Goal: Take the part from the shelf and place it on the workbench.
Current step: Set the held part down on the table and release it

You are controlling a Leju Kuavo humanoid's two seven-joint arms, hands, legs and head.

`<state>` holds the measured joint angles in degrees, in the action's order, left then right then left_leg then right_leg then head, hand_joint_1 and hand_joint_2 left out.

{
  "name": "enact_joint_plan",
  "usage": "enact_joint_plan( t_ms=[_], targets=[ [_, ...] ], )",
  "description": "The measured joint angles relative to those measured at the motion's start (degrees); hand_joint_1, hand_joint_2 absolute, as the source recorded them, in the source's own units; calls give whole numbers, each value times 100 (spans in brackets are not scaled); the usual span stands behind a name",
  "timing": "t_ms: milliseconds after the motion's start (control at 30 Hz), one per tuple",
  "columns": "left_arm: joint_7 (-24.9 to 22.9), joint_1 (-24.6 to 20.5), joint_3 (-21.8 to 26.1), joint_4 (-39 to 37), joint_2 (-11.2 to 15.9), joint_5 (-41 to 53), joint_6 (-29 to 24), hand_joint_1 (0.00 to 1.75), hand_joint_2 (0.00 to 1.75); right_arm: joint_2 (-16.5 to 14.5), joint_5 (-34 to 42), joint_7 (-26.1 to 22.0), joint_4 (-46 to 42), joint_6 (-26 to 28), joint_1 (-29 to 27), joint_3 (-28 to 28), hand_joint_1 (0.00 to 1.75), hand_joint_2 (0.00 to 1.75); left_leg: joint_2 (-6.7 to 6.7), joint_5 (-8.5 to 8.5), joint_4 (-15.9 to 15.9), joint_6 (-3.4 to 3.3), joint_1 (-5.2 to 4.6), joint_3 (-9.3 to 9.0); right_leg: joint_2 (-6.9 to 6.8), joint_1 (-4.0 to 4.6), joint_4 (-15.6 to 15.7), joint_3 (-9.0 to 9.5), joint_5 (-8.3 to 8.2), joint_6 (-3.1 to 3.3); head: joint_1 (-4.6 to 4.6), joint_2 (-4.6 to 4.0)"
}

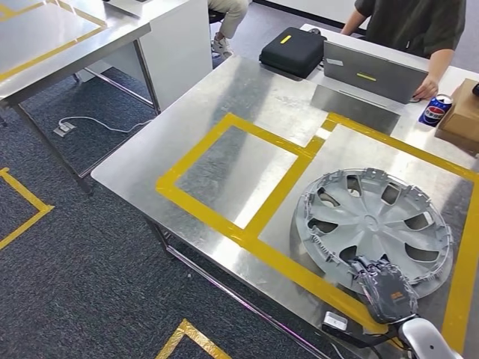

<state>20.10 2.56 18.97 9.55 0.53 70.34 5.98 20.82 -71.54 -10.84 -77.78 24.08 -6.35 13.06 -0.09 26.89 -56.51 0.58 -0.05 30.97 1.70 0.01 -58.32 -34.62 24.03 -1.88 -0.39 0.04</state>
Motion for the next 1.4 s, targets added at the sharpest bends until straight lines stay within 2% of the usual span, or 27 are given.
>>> enact_joint_plan(
  t_ms=[167, 367, 400, 467, 500, 533, 600, 967, 1200, 1333, 1367, 1400],
  targets=[
    [1, -3, -1, 0, 10, 39, 0, 0, 175, 20, -4, 14, -1, 23, 31, 203, 175, 175, 0, 0, 0, 0, 1, 0, 2, 0, 0, -1, -1, 1, -1, 0],
    [24, 0, -1, 0, 13, 22, 63, 0, 175, 67, -17, 602, 0, 10, 17, 406, 175, 175, 0, -3, 0, 4, 1, 1, 1, 0, 0, -3, -1, 2, 0, 0],
    [38, 2, 0, 0, 12, 6, 105, 0, 175, 85, -3, 640, 1, 21, 8, 403, 147, 175, 0, -3, 0, 4, 1, 2, 1, 0, 0, -3, -1, 2, 0, 0],
    [71, 6, 1, 0, 7, 1, 194, 0, 175, 112, -1, 676, 2, 34, -15, 380, 59, 175, 0, -3, 0, 3, 0, 2, 1, 0, 0, -3, -1, 2, 0, 0],
    [81, 8, 1, 0, 3, 12, 223, 0, 131, 117, -15, 688, 4, 31, -29, 364, 16, 175, 0, -3, 0, 3, 0, 2, 1, 0, 0, -2, -1, 2, 1, 0],
    [85, 10, 1, 0, -2, 26, 241, 0, 87, 119, -34, 699, 8, 26, -43, 349, 0, 175, 0, -3, 0, 3, 0, 3, 1, 0, 0, -2, -1, 1, 1, 0],
    [92, 11, 0, 0, -13, 35, 264, 0, 0, 119, -87, 714, 16, 27, -59, 324, 0, 175, 0, -3, 0, 3, -1, 4, 1, -1, 0, -3, -2, 1, 1, 0],
    [108, 22, 13, 0, -26, -40, 27, 0, 0, 105, -48, 845, -198, -59, -130, 270, 0, 175, -2, -2, -1, 0, -4, 4, -1, -4, 2, -1, -4, -2, -1, 0],
    [82, 54, 80, 0, -49, -137, -84, 0, 0, 72, 1185, 526, -1160, -115, -664, 497, 0, 175, -4, 15, -7, -38, -41, 16, -1, -46, 7, -2, -7, -39, -3, 0],
    [81, 59, 142, -1, -86, -171, -93, 0, 0, 71, 1924, 282, -1761, 34, -902, 748, 0, 175, 5, -47, 23, -113, -60, 8, 1, -81, 19, -9, -32, -110, -4, 0],
    [81, 60, 152, -1, -102, -181, -98, 0, 0, 69, 2110, 204, -1891, 80, -952, 818, 0, 175, 13, -88, 55, -138, -47, 7, -12, -77, -29, -36, 27, -128, 1, 0],
    [81, 62, 161, -2, -120, -188, -107, 0, 0, 67, 2306, 123, -2013, 125, -994, 889, 0, 175, 25, -124, 87, -160, -30, 13, -30, -72, -176, -97, 164, -142, 11, 0]
  ],
)
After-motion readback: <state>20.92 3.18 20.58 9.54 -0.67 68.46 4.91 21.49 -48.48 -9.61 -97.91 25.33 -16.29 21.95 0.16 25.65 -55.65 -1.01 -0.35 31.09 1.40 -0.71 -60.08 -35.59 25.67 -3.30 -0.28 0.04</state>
